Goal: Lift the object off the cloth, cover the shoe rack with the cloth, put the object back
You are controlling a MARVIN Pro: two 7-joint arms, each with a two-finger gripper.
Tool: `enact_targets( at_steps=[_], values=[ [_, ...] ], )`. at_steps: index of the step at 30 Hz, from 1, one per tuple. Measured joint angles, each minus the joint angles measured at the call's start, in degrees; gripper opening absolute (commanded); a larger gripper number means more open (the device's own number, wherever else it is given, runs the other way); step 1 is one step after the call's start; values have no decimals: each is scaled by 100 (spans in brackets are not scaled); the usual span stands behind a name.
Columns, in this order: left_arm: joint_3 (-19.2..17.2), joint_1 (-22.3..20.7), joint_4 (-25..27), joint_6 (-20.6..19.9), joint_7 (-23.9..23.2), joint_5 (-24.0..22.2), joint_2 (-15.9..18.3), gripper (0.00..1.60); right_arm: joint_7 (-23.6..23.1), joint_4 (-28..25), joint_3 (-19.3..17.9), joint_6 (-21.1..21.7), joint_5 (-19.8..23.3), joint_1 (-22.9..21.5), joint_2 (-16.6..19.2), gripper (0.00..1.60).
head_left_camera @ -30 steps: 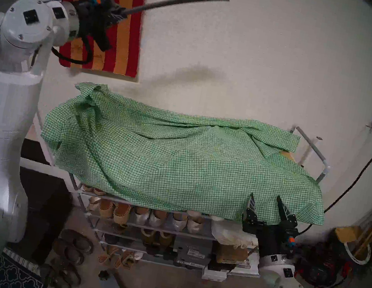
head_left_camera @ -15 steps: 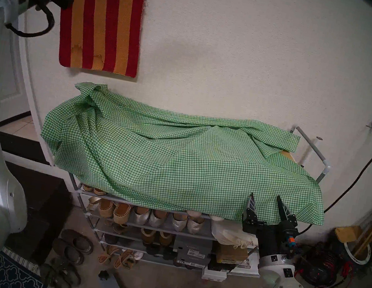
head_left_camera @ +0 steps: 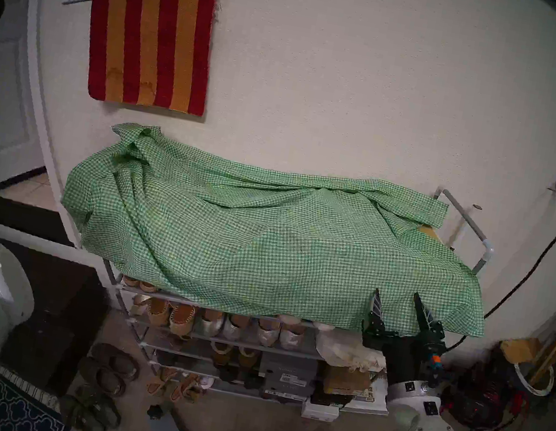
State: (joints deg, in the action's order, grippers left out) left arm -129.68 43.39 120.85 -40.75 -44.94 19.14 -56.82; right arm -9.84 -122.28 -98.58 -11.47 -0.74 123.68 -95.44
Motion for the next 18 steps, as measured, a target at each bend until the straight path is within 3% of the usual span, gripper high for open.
enact_targets(
  at_steps=[9, 18],
  values=[
    [-939, 36, 75, -415, -65, -91, -71, 0, 0, 0, -1, -1, 0, 0, 0, 160],
    [-1815, 327, 229, -660, -690, -336, -327, 0, -1, 0, -1, -1, 0, 0, 0, 160]
  ],
)
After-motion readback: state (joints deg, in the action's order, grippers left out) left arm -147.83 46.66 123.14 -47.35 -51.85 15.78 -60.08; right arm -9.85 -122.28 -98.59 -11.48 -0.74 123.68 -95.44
